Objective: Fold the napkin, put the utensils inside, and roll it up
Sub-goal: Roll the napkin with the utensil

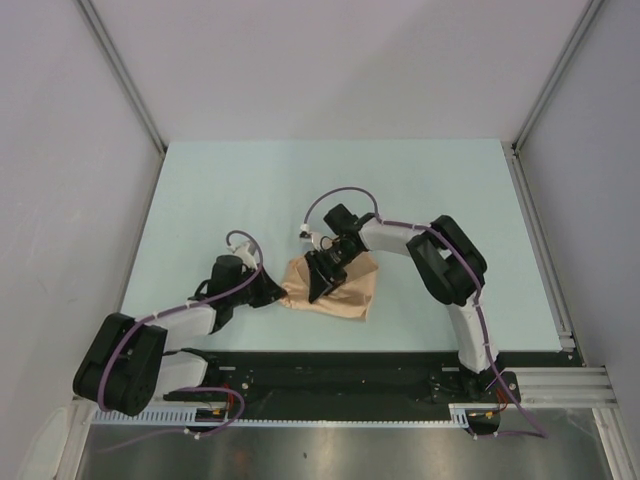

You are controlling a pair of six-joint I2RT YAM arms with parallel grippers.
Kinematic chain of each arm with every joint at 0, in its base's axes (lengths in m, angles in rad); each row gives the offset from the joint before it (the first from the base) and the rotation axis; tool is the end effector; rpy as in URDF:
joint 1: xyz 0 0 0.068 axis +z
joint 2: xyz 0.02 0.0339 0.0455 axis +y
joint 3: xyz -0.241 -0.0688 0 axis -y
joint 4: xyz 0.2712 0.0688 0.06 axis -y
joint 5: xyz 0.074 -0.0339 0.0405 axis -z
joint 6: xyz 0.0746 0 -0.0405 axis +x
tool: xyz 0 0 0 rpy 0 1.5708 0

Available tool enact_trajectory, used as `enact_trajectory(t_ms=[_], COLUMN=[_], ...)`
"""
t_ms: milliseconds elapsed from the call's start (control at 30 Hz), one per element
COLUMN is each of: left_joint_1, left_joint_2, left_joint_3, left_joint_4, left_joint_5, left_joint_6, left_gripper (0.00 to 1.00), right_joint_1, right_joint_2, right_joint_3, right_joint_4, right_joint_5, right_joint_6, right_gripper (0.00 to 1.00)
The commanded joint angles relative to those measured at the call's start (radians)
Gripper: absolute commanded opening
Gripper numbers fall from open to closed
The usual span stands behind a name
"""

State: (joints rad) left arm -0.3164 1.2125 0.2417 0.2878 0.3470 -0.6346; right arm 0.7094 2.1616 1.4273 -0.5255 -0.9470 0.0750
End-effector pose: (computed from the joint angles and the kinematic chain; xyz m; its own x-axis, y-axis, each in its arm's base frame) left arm 0.2297 -0.1019 0.0583 -0.8051 -0.3230 -0.4974 0.0819 0.7700 -0.6327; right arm 0.2881 0.3272 0.0645 -0.7630 -0.5973 -0.2472 -0.5132 0.3271 0.7935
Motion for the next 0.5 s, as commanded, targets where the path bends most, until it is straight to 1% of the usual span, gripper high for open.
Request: enact_trajectory(t_ms=[0,33,67,100,133,167,200,233,267,333,367,467], left_joint_1=[0.002,0.002,0.002,0.002,0.002,0.002,0.002,0.002,0.002,0.002,0.002,0.002], left_joint_2=[0.027,0.028,0.028,0.032,0.035,0.036,0.038,0.044,0.044,0.053,0.053,0.059], left_joint_3=[0.034,0.036,0.041,0.042,0.045,0.048,0.051,0.053,0.057,0.065,0.068,0.077], left_joint_4=[-0.036,-0.041,-0.042,-0.045,-0.048,-0.050,-0.052,-0.058,-0.061,-0.073,-0.078,-0.091], left_joint_5=[-0.029,-0.026,-0.025,-0.025,-0.023,-0.022,-0.020,-0.022,-0.023,-0.025,-0.029,-0.034], left_joint_6=[0.039,0.038,0.036,0.036,0.036,0.036,0.035,0.035,0.033,0.030,0.030,0.027], left_gripper=[0.02,0.02,0.01,0.01,0.01,0.01,0.01,0.01,0.01,0.01,0.01,0.01], right_joint_1=[-0.002,0.013,0.024,0.039,0.060,0.077,0.093,0.131,0.153,0.200,0.246,0.324], right_joint_2=[-0.147,-0.172,-0.198,-0.229,-0.283,-0.319,-0.348,-0.399,-0.416,-0.456,-0.466,-0.483], right_joint_3=[-0.002,-0.013,-0.025,-0.059,-0.082,-0.106,-0.170,-0.195,-0.220,-0.278,-0.295,-0.347], right_joint_4=[-0.027,-0.002,0.014,0.033,0.088,0.125,0.163,0.223,0.243,0.300,0.321,0.386], right_joint_5=[0.241,0.291,0.389,0.437,0.483,0.561,0.600,0.637,0.709,0.779,0.838,0.904], right_joint_6=[-0.003,-0.004,-0.007,-0.011,-0.014,-0.021,-0.035,-0.065,-0.072,-0.144,-0.162,-0.216], right_gripper=[0.50,0.51,0.52,0.52,0.54,0.54,0.55,0.56,0.56,0.56,0.57,0.57])
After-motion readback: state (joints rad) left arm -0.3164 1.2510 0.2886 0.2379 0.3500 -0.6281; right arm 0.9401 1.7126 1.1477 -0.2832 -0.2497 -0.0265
